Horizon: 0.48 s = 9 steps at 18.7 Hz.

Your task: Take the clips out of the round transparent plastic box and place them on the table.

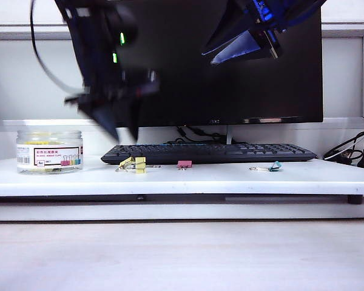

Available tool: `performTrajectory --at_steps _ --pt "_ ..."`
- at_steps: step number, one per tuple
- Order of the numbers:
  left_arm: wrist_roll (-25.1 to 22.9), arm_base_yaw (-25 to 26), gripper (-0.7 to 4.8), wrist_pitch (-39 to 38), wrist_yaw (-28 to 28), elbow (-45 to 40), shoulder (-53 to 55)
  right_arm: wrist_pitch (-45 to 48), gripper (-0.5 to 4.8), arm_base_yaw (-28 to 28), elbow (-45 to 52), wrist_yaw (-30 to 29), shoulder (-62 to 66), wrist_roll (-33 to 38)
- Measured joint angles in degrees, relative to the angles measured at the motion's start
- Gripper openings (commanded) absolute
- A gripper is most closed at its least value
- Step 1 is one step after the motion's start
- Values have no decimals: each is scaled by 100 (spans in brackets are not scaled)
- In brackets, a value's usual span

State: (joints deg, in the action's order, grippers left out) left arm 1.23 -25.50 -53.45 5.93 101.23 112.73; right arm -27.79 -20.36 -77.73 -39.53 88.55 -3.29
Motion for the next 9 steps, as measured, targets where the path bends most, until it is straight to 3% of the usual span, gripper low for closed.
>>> performTrajectory --at_steps 3,6,9 --pt "-474 0 176 68 168 13 -431 -2 157 0 0 -4 0 0" --pt "-1322 125 176 -398 -562 50 -951 -4 157 0 2 -20 2 0" --pt "-1799 568 176 -1075 -717 68 -1058 0 157 0 0 -131 2 0"
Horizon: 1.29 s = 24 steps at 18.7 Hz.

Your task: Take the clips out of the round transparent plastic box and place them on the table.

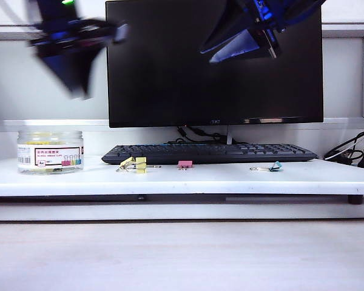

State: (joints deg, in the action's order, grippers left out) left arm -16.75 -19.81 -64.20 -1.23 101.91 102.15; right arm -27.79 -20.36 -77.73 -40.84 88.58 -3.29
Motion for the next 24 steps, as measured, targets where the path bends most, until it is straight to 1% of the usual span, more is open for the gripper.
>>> performTrajectory --at_steps 2,4,8,11,13,16,23,24 --pt "7 302 176 -240 -77 -35 57 0 157 -4 0 -103 -2 4" --pt "24 501 175 -278 -42 -33 55 0 157 -52 2 -109 -2 24" --pt "-234 466 175 -203 254 -33 74 0 157 -157 2 -125 -2 24" --pt "-278 474 175 -160 240 -28 345 -9 157 -216 2 -136 -2 33" --pt "-280 472 175 -188 105 -33 538 -28 157 -221 2 -245 -2 46" --pt "-315 472 175 -179 -13 -33 625 -127 157 -212 2 -249 -2 66" --pt "-640 527 174 -223 -4 -33 662 -227 157 -214 2 -249 -2 68" --pt "-684 560 174 -273 101 -33 662 -240 157 -216 2 -251 0 68"
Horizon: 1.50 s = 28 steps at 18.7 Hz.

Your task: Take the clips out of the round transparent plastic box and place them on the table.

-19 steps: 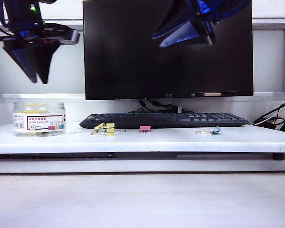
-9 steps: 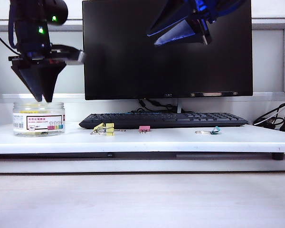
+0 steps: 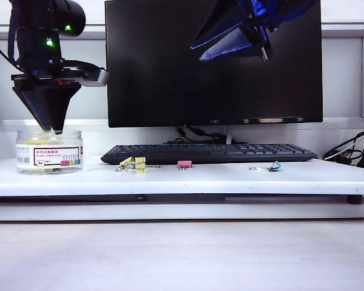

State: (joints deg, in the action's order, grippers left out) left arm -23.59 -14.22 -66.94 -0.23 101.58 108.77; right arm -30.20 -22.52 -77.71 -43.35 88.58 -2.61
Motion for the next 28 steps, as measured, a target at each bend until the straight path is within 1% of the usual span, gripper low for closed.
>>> performTrajectory --at_steps 2,6,10,11,13,14,16,19,23,25,28 --pt "-105 94 174 -26 225 0 0 -31 157 0 0 0 0 0" --pt "-417 168 173 -181 284 0 0 -37 157 -2 0 -9 0 0" --pt "-542 293 173 -282 326 0 0 -31 161 -153 0 -332 0 -7" --pt "-555 310 173 -284 323 0 0 -26 186 -236 0 -341 0 -22" --pt "-555 372 173 -282 326 0 2 136 195 -374 0 -369 48 -20" --pt "-555 393 173 -282 341 0 2 286 195 -413 -2 -376 87 52" --pt "-579 437 173 -275 424 0 0 470 213 -428 -61 -380 153 225" --pt "-621 450 173 -262 518 0 17 533 213 -426 -490 -402 372 415" --pt "-625 450 173 -238 721 -2 138 262 213 -428 -1349 -599 798 452" --pt "-640 450 173 -232 739 -13 188 120 213 -433 -1700 -638 1003 457" --pt "-732 450 173 -234 767 -24 216 66 213 -433 -1888 -723 1158 496"
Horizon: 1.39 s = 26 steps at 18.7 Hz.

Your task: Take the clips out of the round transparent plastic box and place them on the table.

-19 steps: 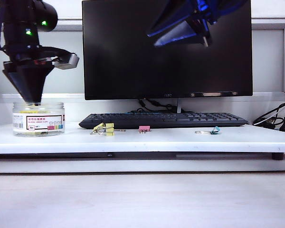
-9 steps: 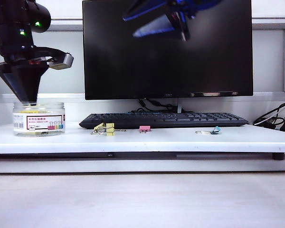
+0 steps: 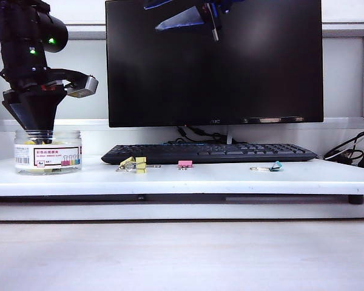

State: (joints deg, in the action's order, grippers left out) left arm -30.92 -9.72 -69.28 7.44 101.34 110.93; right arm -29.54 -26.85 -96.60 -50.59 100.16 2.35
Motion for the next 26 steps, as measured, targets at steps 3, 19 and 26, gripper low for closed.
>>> performTrajectory --at_steps 3,19,26 --pt "-164 0 173 2 227 0 0 0 212 -33 -15 -24 42 2" --pt "-640 -2 170 -42 715 -4 393 -404 212 -48 -13 -35 166 -92" --pt "-546 -9 134 4 828 24 597 -472 212 -50 -17 -11 166 -173"
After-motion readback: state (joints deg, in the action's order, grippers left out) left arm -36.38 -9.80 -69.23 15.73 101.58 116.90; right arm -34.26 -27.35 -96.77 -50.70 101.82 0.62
